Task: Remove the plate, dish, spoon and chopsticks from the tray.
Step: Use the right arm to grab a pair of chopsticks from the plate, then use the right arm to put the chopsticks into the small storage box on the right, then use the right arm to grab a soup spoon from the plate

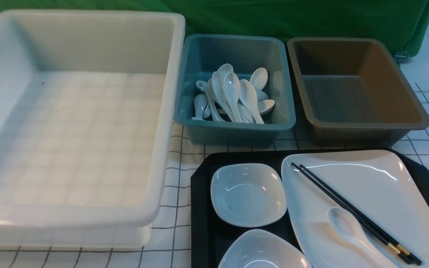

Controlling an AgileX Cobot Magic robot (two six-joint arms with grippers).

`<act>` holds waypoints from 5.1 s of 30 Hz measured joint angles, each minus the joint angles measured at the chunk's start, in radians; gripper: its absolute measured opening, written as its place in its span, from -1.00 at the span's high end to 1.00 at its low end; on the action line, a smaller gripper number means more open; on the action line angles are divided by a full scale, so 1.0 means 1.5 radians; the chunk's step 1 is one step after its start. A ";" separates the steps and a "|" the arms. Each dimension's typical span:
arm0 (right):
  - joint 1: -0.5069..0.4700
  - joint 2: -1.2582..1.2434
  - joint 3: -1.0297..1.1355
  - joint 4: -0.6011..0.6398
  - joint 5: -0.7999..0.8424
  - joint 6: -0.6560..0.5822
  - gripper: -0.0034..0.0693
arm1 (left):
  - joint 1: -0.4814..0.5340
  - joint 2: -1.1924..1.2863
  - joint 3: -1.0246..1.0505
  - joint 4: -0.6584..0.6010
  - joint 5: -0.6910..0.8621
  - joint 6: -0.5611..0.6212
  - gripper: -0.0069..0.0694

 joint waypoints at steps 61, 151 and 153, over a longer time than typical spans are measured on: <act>0.183 1.125 -0.646 -0.213 0.537 -0.145 0.04 | -0.599 0.921 -0.622 0.100 0.824 0.342 0.83; 0.305 0.935 -0.558 -0.214 0.575 -0.054 -0.52 | -0.591 1.014 -0.710 0.015 0.985 0.538 0.82; 0.301 0.947 -0.532 -0.230 0.552 -0.023 -0.54 | -0.609 1.015 -0.699 0.015 0.955 0.541 0.82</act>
